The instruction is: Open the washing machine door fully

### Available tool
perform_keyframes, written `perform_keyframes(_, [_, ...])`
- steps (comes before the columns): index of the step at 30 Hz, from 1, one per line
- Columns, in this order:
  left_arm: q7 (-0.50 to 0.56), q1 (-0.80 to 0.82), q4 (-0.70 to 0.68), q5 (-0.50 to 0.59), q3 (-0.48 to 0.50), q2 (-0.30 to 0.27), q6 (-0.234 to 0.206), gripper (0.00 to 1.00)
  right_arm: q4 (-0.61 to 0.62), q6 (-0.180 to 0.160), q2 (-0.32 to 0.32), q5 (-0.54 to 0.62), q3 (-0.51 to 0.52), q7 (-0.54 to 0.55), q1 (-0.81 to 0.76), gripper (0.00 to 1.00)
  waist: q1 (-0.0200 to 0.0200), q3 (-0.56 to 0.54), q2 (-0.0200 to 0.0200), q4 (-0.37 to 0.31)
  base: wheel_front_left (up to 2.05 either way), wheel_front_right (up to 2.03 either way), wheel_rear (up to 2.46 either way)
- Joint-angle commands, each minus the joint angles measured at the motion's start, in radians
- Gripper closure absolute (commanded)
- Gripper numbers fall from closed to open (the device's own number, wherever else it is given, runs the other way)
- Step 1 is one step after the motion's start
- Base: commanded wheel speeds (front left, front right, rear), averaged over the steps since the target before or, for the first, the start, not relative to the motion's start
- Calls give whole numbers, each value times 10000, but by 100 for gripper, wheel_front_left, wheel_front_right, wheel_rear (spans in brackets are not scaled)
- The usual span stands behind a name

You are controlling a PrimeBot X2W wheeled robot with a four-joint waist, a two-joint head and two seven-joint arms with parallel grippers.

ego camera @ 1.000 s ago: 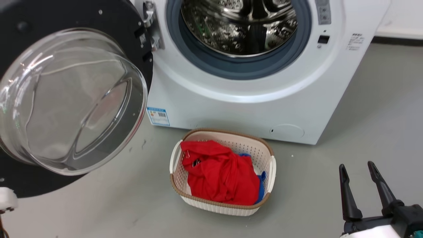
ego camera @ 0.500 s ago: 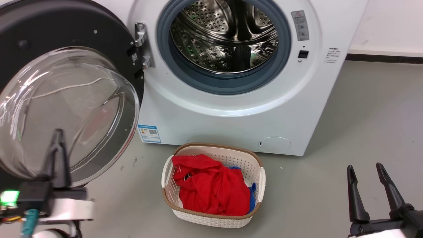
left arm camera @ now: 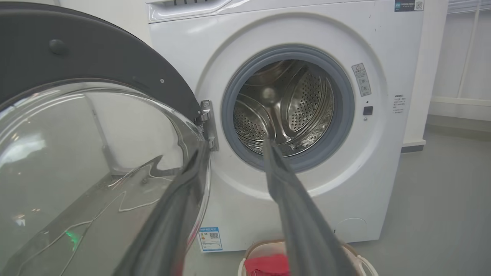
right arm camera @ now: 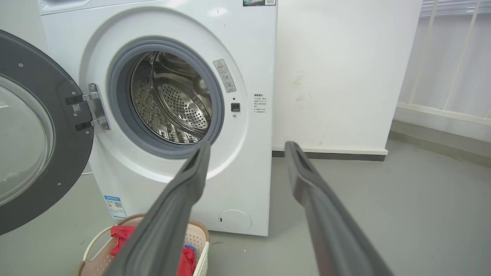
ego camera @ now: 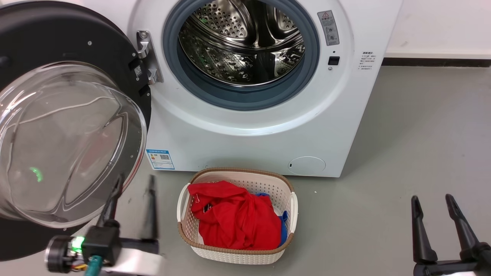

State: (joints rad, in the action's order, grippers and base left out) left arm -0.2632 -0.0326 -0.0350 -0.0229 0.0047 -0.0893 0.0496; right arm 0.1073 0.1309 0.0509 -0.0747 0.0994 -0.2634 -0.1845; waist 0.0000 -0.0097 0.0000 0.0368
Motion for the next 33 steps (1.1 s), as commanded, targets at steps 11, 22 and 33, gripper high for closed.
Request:
perform_keyframes(11, [-25,-308,656,-207,-691,263,-154,0,-83,-1,-14,-150,6,-19,-182,0,0,54,0,-46,0,0,0])
perform_keyframes(22, [-25,-489,1110,-114,-892,338,-657,0,-252,-2,-14,-257,-14,-19,-282,0,0,93,0,5,0,0,0])
perform_keyframes(33, [-23,-606,1306,-150,-862,360,-823,0,-364,-2,-14,-317,-13,-19,-323,0,0,103,0,44,0,0,0])
